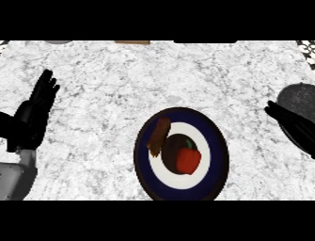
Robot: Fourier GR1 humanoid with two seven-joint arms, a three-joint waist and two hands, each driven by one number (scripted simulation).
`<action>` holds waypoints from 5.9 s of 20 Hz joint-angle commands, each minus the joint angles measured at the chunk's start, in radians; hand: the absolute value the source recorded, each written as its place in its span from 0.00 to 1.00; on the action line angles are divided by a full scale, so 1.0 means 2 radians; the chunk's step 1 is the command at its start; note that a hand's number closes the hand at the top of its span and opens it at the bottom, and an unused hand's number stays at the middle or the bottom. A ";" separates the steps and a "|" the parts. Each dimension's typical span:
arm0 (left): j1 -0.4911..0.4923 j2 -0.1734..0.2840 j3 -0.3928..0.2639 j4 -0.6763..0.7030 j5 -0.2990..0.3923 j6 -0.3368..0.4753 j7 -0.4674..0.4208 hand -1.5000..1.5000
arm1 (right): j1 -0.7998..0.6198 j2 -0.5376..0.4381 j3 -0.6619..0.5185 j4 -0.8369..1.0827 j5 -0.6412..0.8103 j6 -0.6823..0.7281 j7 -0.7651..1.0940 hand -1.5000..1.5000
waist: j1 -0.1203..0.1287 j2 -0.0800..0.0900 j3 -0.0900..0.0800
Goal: Pick the bell pepper from the plate and place it in the pan
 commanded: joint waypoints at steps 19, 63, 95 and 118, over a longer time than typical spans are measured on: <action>-0.012 -0.032 0.034 0.015 -0.035 -0.027 0.008 0.50 | -0.192 0.244 0.148 0.055 0.077 0.132 0.272 0.00 | 0.001 0.000 0.001; -0.005 -0.106 0.069 0.012 -0.112 -0.050 -0.004 0.50 | -0.151 0.379 0.112 0.369 0.295 0.233 0.090 0.00 | 0.002 0.001 0.001; -0.006 -0.091 0.114 -0.005 -0.111 -0.075 0.037 0.50 | 0.081 0.235 0.221 0.245 0.392 0.215 -0.146 1.00 | -0.026 -0.007 0.002; -0.013 -0.091 0.112 -0.018 -0.102 -0.090 0.041 0.50 | 0.299 0.103 -0.058 -0.062 0.183 -0.093 -0.278 1.00 | -0.009 0.001 0.003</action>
